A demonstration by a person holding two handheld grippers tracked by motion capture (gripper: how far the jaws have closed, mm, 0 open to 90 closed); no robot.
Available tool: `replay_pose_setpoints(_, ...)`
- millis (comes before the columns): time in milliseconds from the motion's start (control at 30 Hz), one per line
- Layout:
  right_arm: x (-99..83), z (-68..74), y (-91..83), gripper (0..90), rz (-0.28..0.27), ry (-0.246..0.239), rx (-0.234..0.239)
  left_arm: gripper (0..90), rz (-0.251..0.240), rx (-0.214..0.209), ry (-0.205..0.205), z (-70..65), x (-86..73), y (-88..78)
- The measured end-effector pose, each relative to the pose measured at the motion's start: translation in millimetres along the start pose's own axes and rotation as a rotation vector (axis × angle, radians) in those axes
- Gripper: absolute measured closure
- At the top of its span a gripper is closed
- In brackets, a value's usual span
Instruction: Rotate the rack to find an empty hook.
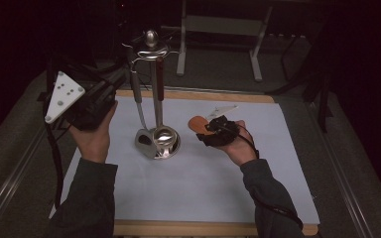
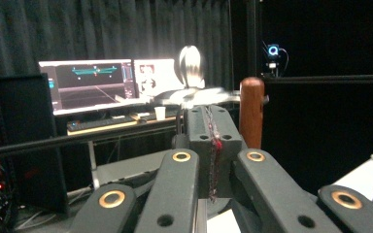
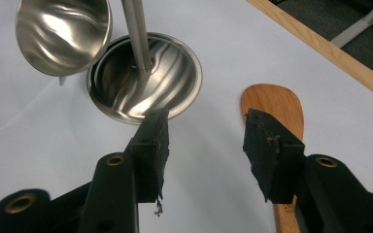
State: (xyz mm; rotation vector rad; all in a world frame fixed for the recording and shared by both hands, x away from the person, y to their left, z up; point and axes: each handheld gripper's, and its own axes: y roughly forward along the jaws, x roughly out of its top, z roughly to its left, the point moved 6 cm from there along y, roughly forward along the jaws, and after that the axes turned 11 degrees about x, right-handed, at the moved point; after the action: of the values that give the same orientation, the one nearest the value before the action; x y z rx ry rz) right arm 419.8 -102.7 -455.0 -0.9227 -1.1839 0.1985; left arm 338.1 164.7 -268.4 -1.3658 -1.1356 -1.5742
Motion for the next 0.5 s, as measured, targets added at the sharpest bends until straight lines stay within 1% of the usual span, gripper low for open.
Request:
replay_pose_setpoints(100, -3.4, -1.8, 0.3, 51.5, 0.002, 0.006, 0.0, 90.0, 0.018, 0.001, 0.016, -1.7, 3.4, 8.6)
replay_pose_setpoints(200, -5.8, -2.7, 0.9, 51.4, 0.003, 0.008, 0.001, 90.0, 0.028, -0.001, 0.018, -2.9, 3.6, 14.0)
replay_pose_setpoints(233, -6.3, -2.9, 1.1, 51.3, 0.003, 0.006, 0.001, 90.0, 0.031, -0.008, 0.016, -3.3, 3.6, 15.4)
replay_pose_setpoints(300, -7.1, -2.7, 1.5, 51.2, -0.001, 0.011, 0.007, 90.0, 0.037, -0.004, 0.023, -3.6, 3.3, 17.7)
replay_pose_setpoints(500, -9.9, -1.0, 4.3, 51.0, 0.003, 0.017, 0.016, 90.0, 0.04, 0.008, 0.012, -0.7, 3.6, 22.1)
